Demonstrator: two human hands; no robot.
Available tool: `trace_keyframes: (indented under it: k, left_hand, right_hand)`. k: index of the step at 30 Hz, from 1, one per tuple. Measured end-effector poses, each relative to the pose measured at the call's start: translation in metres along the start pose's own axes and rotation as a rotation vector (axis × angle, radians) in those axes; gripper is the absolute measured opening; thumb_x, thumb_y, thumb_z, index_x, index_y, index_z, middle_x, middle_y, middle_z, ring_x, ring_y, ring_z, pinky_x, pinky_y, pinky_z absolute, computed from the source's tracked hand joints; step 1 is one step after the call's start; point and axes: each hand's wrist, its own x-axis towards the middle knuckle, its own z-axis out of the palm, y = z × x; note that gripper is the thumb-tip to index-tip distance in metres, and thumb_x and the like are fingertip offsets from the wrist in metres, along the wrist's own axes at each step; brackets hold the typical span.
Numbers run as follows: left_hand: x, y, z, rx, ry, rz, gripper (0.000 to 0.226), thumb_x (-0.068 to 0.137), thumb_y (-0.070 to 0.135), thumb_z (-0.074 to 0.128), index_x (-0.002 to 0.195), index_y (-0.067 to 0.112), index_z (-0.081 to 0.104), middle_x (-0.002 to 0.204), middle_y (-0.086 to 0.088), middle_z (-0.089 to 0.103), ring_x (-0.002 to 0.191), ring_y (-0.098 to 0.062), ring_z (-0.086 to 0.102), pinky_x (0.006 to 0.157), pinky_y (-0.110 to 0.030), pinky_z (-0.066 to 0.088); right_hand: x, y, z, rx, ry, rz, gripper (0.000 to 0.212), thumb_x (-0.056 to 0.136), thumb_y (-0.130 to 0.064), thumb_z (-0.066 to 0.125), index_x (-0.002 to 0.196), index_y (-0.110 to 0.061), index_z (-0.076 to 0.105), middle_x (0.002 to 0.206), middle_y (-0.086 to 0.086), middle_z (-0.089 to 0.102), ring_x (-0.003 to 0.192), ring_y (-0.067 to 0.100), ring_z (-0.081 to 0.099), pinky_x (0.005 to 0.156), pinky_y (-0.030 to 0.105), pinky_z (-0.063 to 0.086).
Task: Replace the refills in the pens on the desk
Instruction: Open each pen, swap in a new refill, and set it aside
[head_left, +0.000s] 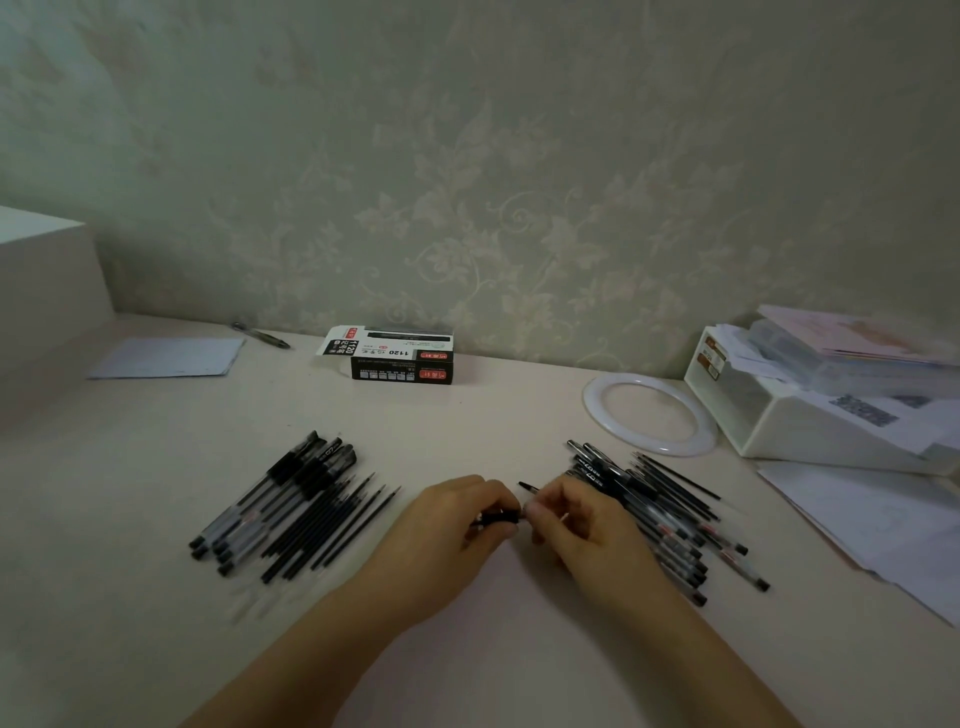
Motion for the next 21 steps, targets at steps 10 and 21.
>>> trace_keyframes:
  k: [10, 21]
  left_hand:
    - [0.0002, 0.0023, -0.0007, -0.046, 0.016, -0.001, 0.008, 0.09, 0.024, 0.065, 0.096, 0.027, 0.068, 0.087, 0.013, 0.065, 0.083, -0.003, 0.06, 0.072, -0.017, 0.047]
    - [0.0009, 0.0011, 0.0002, -0.011, 0.088, -0.05, 0.008, 0.088, 0.024, 0.067, 0.095, 0.028, 0.07, 0.085, 0.014, 0.064, 0.079, -0.003, 0.059, 0.07, -0.016, 0.047]
  right_hand:
    - [-0.0015, -0.0034, 0.0021, -0.035, -0.001, -0.028, 0.022, 0.095, -0.034, 0.061, 0.074, -0.028, 0.064, 0.064, -0.006, 0.063, 0.058, 0.003, 0.054, 0.059, 0.022, 0.043]
    - [-0.0018, -0.0034, 0.006, -0.207, 0.175, -0.147, 0.018, 0.094, -0.041, 0.055, 0.086, -0.03, 0.067, 0.073, -0.012, 0.063, 0.065, 0.002, 0.057, 0.059, 0.011, 0.04]
